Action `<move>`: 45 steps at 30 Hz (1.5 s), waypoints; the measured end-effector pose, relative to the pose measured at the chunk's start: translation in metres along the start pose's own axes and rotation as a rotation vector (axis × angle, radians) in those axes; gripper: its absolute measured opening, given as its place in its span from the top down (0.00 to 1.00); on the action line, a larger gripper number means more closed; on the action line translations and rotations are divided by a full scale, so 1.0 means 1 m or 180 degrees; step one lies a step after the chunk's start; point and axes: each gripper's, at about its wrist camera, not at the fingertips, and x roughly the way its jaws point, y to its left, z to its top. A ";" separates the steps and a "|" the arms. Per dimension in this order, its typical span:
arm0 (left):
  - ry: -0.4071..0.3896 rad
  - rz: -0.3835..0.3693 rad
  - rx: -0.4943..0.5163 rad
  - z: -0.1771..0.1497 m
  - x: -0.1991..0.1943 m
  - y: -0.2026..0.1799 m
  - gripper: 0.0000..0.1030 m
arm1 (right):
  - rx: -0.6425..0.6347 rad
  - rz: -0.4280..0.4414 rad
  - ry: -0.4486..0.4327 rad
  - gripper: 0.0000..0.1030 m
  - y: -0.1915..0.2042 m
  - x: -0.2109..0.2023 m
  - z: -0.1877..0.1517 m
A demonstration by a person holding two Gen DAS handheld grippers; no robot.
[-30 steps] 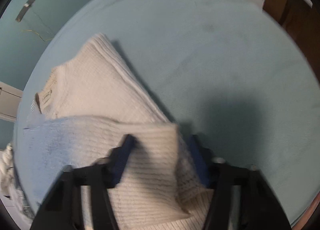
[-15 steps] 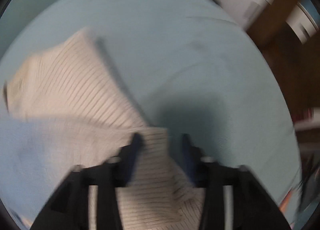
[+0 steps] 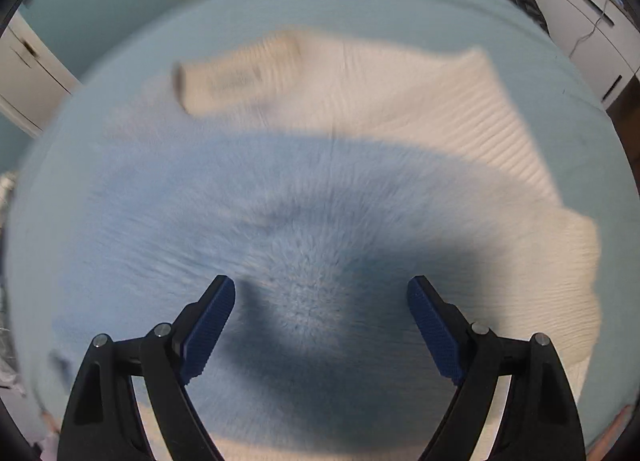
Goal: Fold small clothes
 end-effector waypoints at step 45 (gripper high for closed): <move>0.1646 -0.0555 -0.0063 -0.083 0.056 -0.073 0.00 | 0.0629 0.0547 0.0973 0.01 -0.170 -0.160 -0.264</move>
